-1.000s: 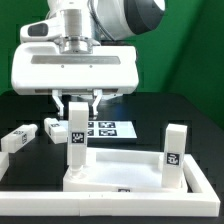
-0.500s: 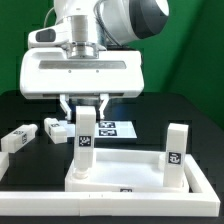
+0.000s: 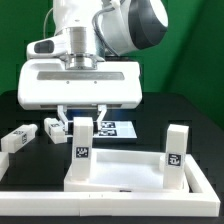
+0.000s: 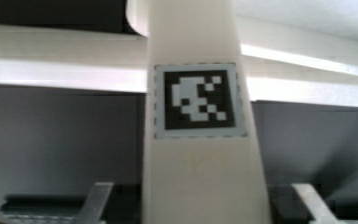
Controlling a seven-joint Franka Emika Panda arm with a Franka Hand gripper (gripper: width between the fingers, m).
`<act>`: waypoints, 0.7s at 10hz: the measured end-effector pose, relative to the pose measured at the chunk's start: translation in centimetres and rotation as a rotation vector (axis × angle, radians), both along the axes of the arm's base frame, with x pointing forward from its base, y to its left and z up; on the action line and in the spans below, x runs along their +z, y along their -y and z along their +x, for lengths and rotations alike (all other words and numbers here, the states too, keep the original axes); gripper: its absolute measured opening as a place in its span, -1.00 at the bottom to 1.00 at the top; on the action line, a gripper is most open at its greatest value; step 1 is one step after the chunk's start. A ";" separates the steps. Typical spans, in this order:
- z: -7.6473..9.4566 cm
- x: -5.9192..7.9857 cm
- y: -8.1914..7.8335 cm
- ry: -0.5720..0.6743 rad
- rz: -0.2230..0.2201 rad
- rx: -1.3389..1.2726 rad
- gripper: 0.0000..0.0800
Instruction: Assemble desk
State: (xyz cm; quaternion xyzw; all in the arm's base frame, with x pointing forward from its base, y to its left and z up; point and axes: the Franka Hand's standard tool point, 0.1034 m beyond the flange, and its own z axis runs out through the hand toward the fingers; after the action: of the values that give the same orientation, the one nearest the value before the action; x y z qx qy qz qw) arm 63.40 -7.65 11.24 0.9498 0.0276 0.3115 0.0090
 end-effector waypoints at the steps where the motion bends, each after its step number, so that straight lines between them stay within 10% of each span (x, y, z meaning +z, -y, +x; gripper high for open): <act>1: 0.1 0.0 0.0 0.004 0.005 -0.009 -0.27; 5: 0.1 0.0 0.1 0.001 0.008 -0.011 -0.10; 7: 0.1 0.0 0.1 0.000 0.008 -0.011 0.57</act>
Offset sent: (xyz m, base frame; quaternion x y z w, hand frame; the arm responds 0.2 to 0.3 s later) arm 0.0000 0.0000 0.0000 0.0000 0.0000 0.0000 1.0000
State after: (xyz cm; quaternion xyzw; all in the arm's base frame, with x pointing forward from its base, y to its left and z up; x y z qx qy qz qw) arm 63.52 -7.75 11.22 0.9499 0.0213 0.3118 0.0070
